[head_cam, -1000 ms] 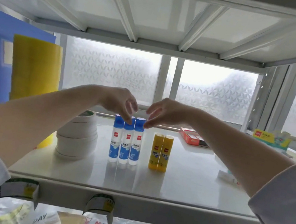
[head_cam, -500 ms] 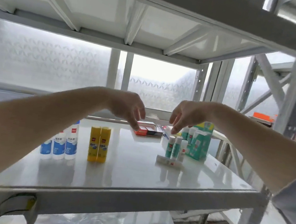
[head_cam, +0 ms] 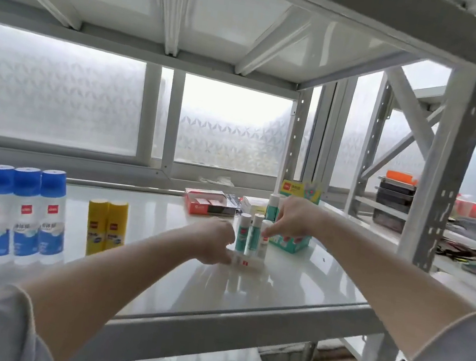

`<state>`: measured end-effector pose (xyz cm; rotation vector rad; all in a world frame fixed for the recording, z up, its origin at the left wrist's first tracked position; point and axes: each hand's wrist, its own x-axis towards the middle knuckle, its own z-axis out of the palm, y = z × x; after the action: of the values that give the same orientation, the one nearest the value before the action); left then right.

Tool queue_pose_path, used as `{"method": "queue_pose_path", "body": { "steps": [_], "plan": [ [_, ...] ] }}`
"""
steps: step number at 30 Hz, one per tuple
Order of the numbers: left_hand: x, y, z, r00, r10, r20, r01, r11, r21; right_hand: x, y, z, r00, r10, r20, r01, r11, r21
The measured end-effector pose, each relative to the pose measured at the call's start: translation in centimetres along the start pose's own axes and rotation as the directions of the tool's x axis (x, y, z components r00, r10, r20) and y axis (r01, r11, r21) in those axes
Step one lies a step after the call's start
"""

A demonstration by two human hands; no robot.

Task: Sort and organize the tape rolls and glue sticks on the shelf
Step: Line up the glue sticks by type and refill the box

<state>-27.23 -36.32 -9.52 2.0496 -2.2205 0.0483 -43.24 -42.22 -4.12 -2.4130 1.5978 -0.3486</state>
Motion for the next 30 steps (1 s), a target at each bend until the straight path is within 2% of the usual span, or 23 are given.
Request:
{"method": "queue_pose_path", "body": {
  "steps": [6, 10, 15, 18, 22, 30],
  "plan": [
    [0.7, 1.3, 1.2, 0.994, 0.08, -0.071, -0.075, 0.995, 0.063, 0.8, 1.5, 4.1, 0.999, 0.045, 0.0, -0.045, 0.989, 0.139],
    [0.6, 1.4, 1.2, 0.988, 0.114, -0.105, -0.108, 0.993, 0.056, 0.8, 2.1, 5.6, 0.998, 0.037, -0.047, -0.025, 0.971, 0.239],
    [-0.9, -0.1, 0.6, 0.994, 0.065, -0.089, -0.073, 0.993, -0.091, 0.1, 2.2, 5.5, 0.999, 0.051, -0.003, -0.048, 0.946, 0.319],
    [-2.5, -1.7, 0.6, 0.991, -0.012, -0.133, -0.018, 0.975, -0.22, -0.7, 1.9, 5.6, 0.999, 0.044, 0.022, -0.049, 0.931, 0.362],
    [-4.5, -3.5, 0.9, 0.966, -0.141, -0.215, 0.009, 0.855, -0.519, -1.8, 0.2, 6.2, 0.999, -0.01, 0.053, -0.013, 0.909, 0.417],
    [-7.7, -5.5, 2.2, 0.921, -0.301, -0.249, 0.026, 0.684, -0.729, -2.9, -4.9, 8.9, 0.988, -0.14, 0.06, 0.095, 0.877, 0.471]
  ]
}}
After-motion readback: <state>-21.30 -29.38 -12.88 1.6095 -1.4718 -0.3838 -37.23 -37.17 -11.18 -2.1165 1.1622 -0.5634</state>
